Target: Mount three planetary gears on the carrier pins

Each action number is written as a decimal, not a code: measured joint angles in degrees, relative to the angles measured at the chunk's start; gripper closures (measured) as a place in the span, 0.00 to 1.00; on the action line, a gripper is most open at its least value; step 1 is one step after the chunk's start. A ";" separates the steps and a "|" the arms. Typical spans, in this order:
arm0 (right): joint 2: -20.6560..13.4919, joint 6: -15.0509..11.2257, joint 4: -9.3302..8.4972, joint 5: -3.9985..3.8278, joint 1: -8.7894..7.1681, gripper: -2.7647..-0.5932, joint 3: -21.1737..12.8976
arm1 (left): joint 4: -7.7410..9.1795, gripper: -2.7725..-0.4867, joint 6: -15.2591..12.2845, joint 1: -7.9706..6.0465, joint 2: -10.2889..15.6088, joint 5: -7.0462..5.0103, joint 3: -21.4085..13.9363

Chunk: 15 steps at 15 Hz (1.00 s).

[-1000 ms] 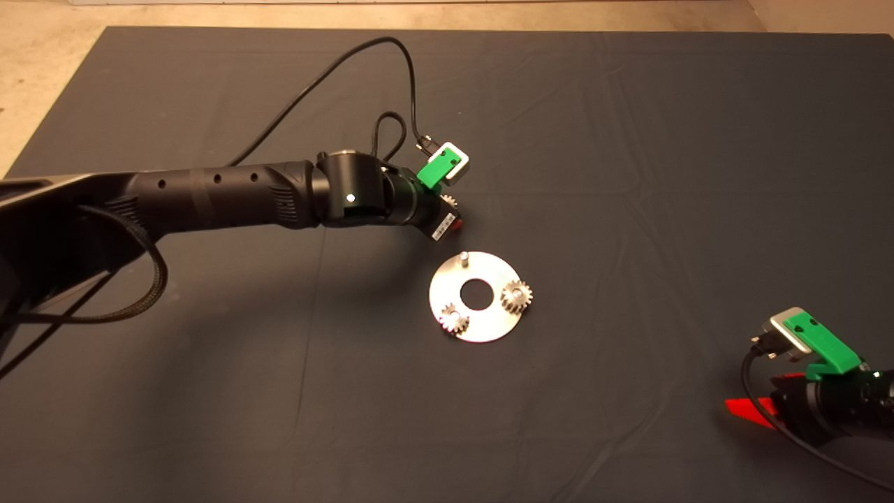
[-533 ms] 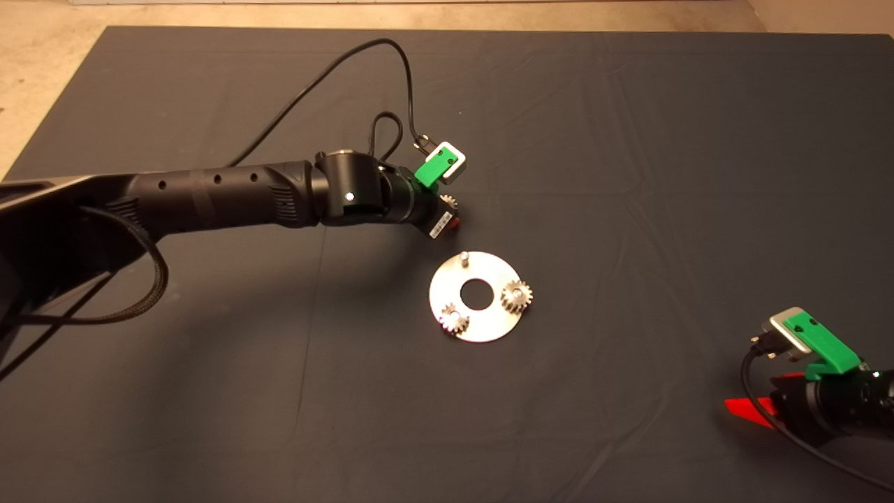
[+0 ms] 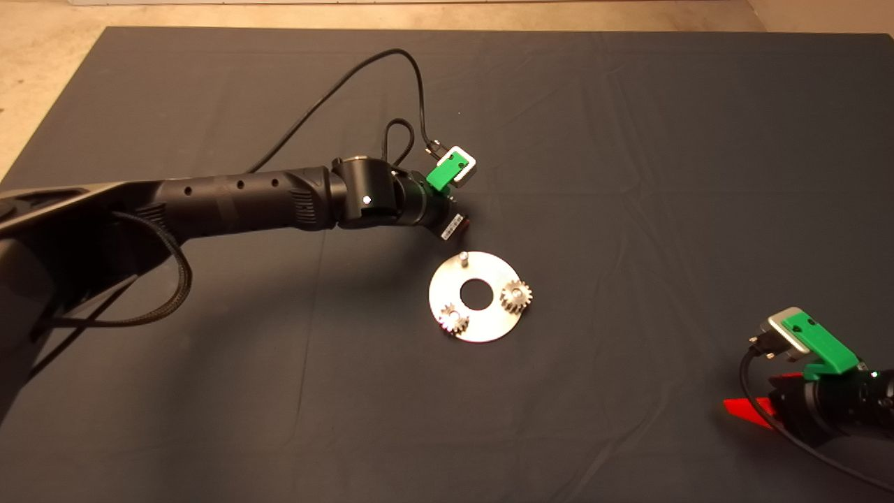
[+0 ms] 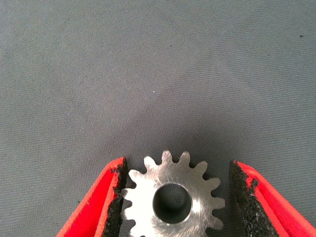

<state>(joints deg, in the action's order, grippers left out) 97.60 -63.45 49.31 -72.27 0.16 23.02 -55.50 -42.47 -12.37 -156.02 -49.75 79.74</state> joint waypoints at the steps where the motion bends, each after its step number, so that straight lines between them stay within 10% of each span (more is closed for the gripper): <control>1: 0.00 0.00 0.00 0.05 -0.01 0.39 0.00 | -0.01 0.63 0.02 0.00 0.00 0.00 0.02; 15: 0.00 0.00 0.00 0.02 0.02 0.39 0.00 | 0.00 0.77 1.22 -0.02 0.50 0.30 0.02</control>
<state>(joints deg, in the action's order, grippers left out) 97.60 -63.45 49.31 -72.24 0.18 23.02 -55.50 -41.25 -12.40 -155.52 -49.45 79.76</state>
